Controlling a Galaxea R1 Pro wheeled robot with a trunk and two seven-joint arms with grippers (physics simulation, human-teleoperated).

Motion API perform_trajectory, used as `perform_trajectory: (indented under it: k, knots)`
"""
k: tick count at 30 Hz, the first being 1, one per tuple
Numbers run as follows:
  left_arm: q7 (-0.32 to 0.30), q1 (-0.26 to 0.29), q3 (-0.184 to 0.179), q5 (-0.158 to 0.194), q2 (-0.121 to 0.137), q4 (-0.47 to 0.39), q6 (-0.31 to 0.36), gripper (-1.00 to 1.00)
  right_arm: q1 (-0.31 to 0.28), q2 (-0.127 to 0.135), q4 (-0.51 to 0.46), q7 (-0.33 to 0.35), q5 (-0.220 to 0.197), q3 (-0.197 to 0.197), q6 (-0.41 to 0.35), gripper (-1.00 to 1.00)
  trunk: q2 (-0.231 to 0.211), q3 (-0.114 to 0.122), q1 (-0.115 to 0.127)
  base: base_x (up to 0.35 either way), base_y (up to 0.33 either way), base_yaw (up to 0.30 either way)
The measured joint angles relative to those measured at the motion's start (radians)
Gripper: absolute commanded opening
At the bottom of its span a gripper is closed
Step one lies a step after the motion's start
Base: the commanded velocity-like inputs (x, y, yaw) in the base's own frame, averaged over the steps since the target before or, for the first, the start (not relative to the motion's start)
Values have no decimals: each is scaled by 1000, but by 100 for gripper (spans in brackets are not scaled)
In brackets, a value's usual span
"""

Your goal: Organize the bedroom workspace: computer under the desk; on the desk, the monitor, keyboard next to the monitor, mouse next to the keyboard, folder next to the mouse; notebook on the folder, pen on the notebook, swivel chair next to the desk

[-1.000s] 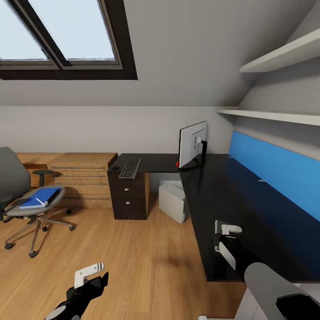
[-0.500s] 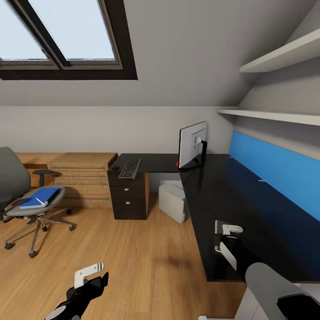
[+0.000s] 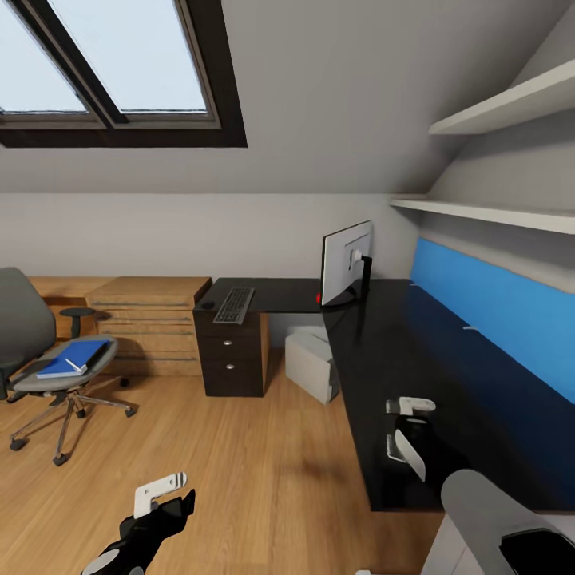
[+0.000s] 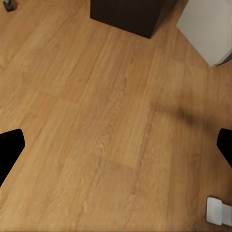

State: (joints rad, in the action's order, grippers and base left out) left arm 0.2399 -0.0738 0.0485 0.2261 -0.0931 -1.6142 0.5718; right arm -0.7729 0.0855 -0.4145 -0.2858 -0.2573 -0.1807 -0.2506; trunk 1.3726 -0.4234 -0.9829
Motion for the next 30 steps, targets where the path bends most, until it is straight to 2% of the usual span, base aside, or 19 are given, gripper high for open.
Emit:
perform_trajectory:
  k: [9, 23, 30]
  knots:
    - [0, 0, -1, 0, 0, 0, 0, 100, 0, 1, -24, 0, 0, 0, 2, 100, -63, 28, 35, 0, 0, 0]
    - [0, 0, -4, -1, 0, 11, 2, 100, 0, 1, -59, 0, -2, 1, 14, 100, -63, 28, 35, 0, -3, 0]
    - [0, 0, -6, -3, -1, 13, 0, 100, 0, 1, -81, 0, -3, 2, 14, 100, -63, 28, 35, 0, -192, 0]
